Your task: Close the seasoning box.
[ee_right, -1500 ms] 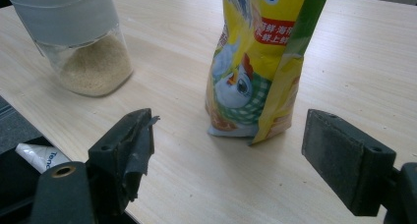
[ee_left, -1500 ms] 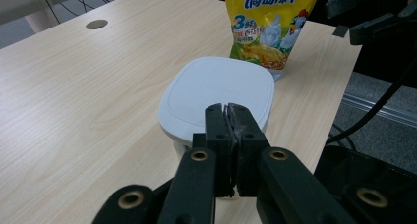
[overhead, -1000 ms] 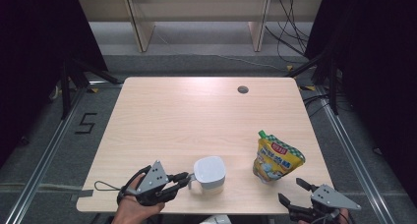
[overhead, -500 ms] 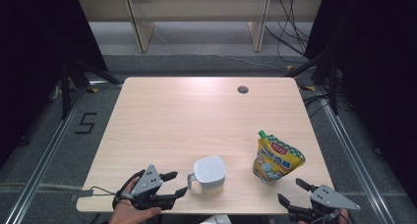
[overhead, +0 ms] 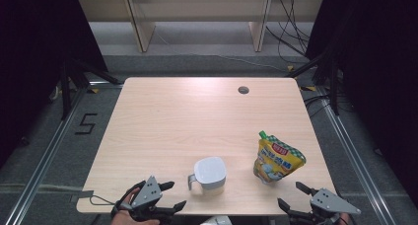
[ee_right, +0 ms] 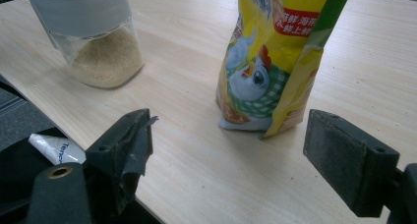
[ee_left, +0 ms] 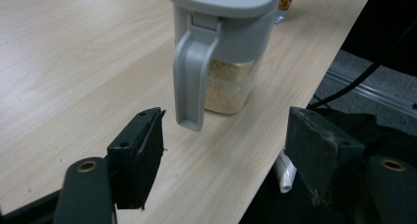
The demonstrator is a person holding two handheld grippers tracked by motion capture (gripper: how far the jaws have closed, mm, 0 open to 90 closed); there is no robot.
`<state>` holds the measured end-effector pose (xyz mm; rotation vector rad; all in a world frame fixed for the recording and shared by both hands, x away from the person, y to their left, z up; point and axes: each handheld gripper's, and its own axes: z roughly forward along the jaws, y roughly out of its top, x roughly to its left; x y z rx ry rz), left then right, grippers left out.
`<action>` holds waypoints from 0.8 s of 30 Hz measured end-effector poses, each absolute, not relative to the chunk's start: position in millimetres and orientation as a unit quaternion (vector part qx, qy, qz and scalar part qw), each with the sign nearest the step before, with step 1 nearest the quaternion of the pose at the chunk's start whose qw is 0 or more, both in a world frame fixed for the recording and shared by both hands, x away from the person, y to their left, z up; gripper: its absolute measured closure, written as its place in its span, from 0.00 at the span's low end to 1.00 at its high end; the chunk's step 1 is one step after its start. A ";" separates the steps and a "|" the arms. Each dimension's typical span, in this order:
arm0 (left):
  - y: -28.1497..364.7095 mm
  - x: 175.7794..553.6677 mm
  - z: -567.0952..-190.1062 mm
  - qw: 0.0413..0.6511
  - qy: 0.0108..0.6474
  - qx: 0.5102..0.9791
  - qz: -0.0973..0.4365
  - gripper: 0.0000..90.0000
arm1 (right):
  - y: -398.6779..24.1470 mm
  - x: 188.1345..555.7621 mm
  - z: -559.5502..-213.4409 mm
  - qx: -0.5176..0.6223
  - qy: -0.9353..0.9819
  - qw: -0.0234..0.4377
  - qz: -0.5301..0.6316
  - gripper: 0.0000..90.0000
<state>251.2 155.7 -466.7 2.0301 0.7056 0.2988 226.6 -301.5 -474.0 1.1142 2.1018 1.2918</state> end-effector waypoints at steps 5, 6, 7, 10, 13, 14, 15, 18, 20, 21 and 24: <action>153.9 246.1 -474.8 0.460 0.289 0.831 0.121 0.32 | -299.7 221.6 -473.6 0.409 0.755 0.210 0.469 0.20; 154.3 244.8 -475.3 0.450 0.290 0.836 0.123 0.32 | -299.6 220.8 -473.8 0.407 0.757 0.209 0.466 0.20; 154.1 243.3 -476.1 0.449 0.287 0.837 0.123 0.31 | -299.3 220.4 -474.2 0.405 0.759 0.208 0.465 0.19; 152.5 240.1 -481.6 0.451 0.290 0.835 0.121 0.31 | -299.0 220.1 -475.9 0.393 0.768 0.204 0.463 0.19; 153.9 239.2 -481.9 0.436 0.289 0.844 0.119 0.30 | -298.5 219.6 -477.3 0.382 0.771 0.215 0.461 0.19; 153.9 239.1 -483.2 0.437 0.292 0.841 0.126 0.30 | -297.7 218.9 -477.9 0.387 0.774 0.202 0.459 0.19; 153.2 238.8 -484.3 0.444 0.295 0.837 0.124 0.30 | -298.0 220.0 -478.6 0.378 0.776 0.212 0.459 0.19; 153.5 238.2 -484.0 0.440 0.296 0.839 0.125 0.29 | -295.7 219.6 -479.9 0.376 0.782 0.206 0.453 0.19; 153.3 238.6 -484.1 0.442 0.296 0.837 0.127 0.29 | -295.6 219.3 -479.7 0.373 0.784 0.210 0.449 0.19; 152.7 238.5 -484.5 0.447 0.298 0.834 0.128 0.29 | -295.5 219.6 -480.0 0.372 0.784 0.210 0.451 0.19; 154.2 238.7 -483.5 0.441 0.295 0.838 0.128 0.29 | -296.0 220.5 -480.8 0.370 0.785 0.207 0.451 0.19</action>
